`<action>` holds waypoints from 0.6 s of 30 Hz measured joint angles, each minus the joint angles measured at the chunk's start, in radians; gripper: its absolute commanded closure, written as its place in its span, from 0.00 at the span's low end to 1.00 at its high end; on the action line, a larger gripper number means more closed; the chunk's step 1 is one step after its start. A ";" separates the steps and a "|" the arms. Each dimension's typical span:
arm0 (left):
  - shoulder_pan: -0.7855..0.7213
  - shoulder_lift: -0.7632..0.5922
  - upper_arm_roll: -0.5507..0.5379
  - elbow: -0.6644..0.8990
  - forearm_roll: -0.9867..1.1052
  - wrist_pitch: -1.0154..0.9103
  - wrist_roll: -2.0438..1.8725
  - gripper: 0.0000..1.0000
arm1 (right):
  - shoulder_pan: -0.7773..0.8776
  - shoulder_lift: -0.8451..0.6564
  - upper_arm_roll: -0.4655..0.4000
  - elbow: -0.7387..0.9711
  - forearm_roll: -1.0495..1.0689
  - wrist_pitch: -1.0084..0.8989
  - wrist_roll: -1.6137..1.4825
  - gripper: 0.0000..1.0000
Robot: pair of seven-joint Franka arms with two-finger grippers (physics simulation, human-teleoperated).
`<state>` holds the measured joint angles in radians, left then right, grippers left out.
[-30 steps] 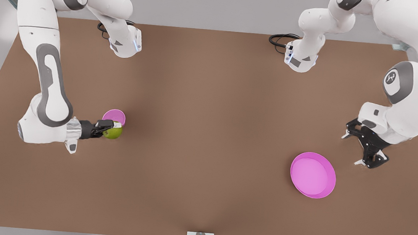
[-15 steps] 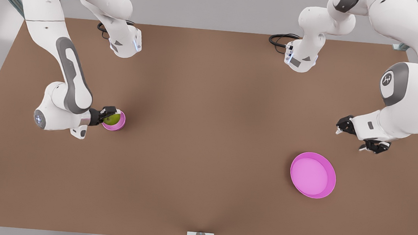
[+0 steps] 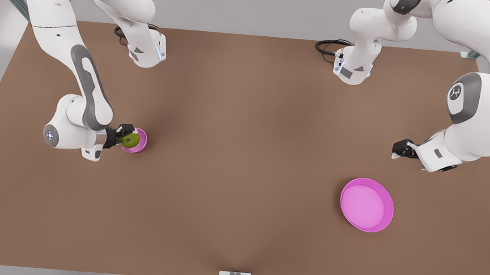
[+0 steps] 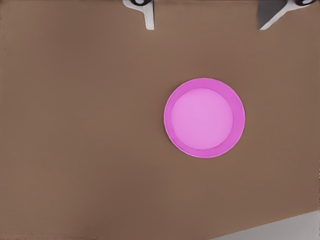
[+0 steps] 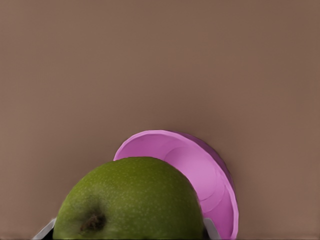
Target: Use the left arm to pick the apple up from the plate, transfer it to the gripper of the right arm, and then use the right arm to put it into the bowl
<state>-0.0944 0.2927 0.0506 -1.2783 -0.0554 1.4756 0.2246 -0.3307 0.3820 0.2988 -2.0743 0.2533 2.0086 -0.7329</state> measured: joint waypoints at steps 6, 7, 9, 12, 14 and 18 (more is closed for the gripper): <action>0.001 0.000 0.000 0.000 0.000 -0.001 -0.064 0.00 | 0.000 -0.023 0.000 0.014 -0.015 0.008 -0.015 0.00; 0.000 -0.001 0.000 0.000 0.000 -0.001 -0.072 0.00 | 0.000 -0.028 -0.002 0.075 -0.030 -0.003 -0.016 0.00; -0.001 -0.002 0.000 0.001 0.000 -0.001 -0.089 0.00 | 0.008 -0.025 -0.002 0.295 -0.087 -0.039 -0.013 0.00; -0.001 0.004 0.001 0.014 0.002 0.003 -0.110 0.00 | 0.065 -0.024 0.002 0.594 -0.183 -0.081 0.024 0.00; -0.002 0.012 0.001 0.027 0.004 0.007 -0.122 0.00 | 0.126 -0.044 -0.031 0.754 -0.224 -0.141 0.066 0.00; -0.004 0.020 0.002 0.033 0.006 0.020 -0.143 0.00 | 0.335 -0.254 -0.277 0.646 -0.277 -0.253 0.180 0.00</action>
<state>-0.0982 0.3125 0.0521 -1.2452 -0.0491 1.4956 0.0820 0.0042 0.1284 0.0219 -1.4283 -0.0233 1.7551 -0.5528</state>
